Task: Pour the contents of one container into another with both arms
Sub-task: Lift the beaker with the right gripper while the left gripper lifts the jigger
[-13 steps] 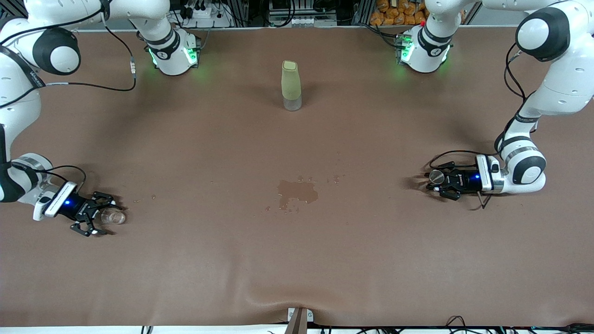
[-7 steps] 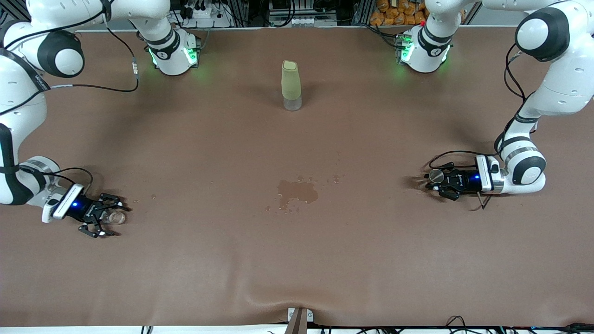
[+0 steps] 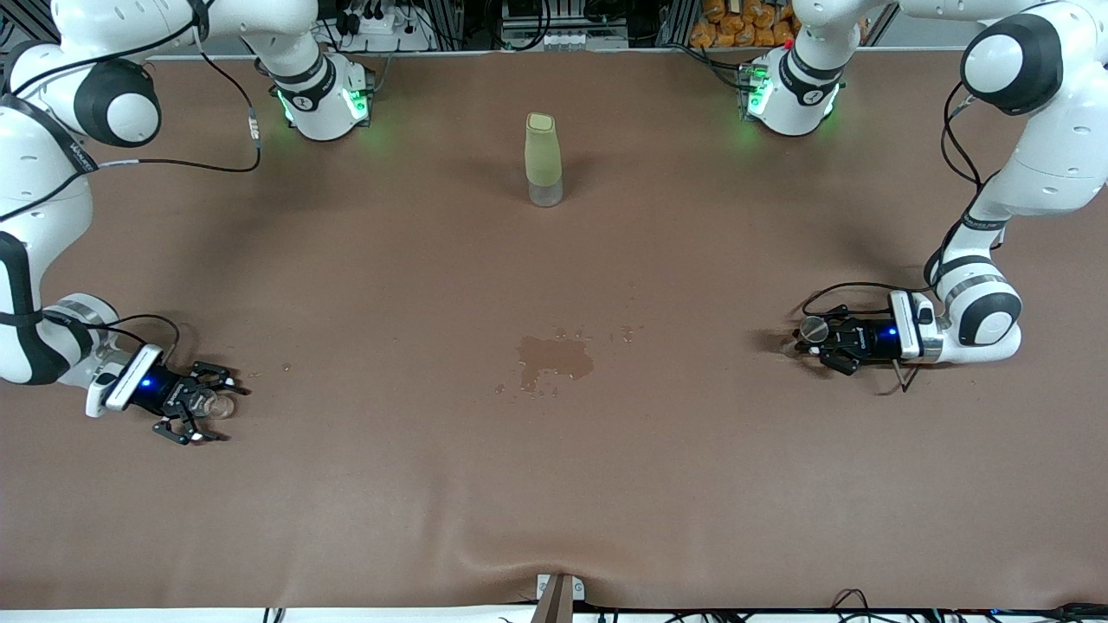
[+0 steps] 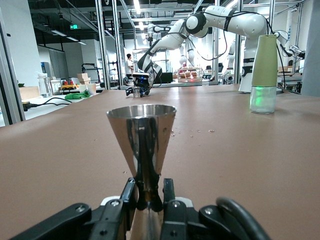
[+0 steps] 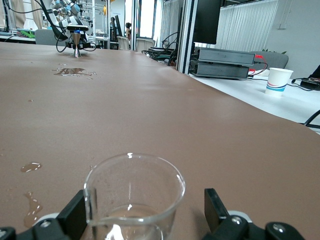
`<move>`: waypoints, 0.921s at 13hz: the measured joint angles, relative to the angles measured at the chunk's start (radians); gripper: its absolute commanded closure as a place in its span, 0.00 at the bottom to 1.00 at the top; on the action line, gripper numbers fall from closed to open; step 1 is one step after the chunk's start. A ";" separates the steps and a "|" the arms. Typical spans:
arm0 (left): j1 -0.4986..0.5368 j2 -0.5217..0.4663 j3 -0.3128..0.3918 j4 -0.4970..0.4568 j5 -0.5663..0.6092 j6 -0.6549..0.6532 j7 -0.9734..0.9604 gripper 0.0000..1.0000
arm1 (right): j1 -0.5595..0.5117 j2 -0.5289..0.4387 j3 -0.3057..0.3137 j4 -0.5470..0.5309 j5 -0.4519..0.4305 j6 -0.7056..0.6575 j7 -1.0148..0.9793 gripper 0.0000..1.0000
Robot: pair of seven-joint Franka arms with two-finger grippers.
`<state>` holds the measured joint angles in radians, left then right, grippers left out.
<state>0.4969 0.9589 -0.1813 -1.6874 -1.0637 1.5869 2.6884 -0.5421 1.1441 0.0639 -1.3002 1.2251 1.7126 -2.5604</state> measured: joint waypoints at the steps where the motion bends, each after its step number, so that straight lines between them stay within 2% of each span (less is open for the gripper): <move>1: 0.000 0.000 0.000 0.000 0.000 0.000 0.000 0.76 | 0.000 0.001 0.000 0.000 0.001 -0.004 0.000 0.00; 3: 0.000 0.000 0.000 0.000 -0.004 -0.001 0.000 0.84 | 0.000 0.007 0.000 0.000 0.006 -0.012 0.000 0.00; 5: -0.001 0.000 0.000 0.000 -0.023 -0.006 0.000 1.00 | -0.002 0.010 -0.001 0.000 0.014 -0.017 0.000 0.00; 6: -0.002 0.002 0.000 0.000 -0.025 -0.006 0.000 1.00 | -0.002 0.011 -0.001 0.000 0.015 -0.018 0.000 0.00; 7: -0.002 0.002 0.000 0.000 -0.026 -0.006 0.000 1.00 | -0.003 0.011 -0.001 0.000 0.015 -0.018 0.000 0.47; 8: -0.003 0.002 0.000 0.000 -0.027 -0.006 0.000 1.00 | -0.003 0.011 -0.001 0.000 0.016 -0.018 0.000 0.79; 9: -0.006 0.002 0.000 0.001 -0.027 -0.006 0.000 1.00 | -0.003 0.012 -0.002 0.000 0.015 -0.024 0.000 0.99; 12: -0.028 0.002 -0.004 0.008 -0.027 -0.006 -0.001 1.00 | -0.003 0.013 -0.004 0.000 0.015 -0.034 0.000 1.00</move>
<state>0.4687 0.9614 -0.1852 -1.6794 -1.0905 1.5808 2.6875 -0.5448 1.1575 0.0600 -1.3003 1.2400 1.6787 -2.5604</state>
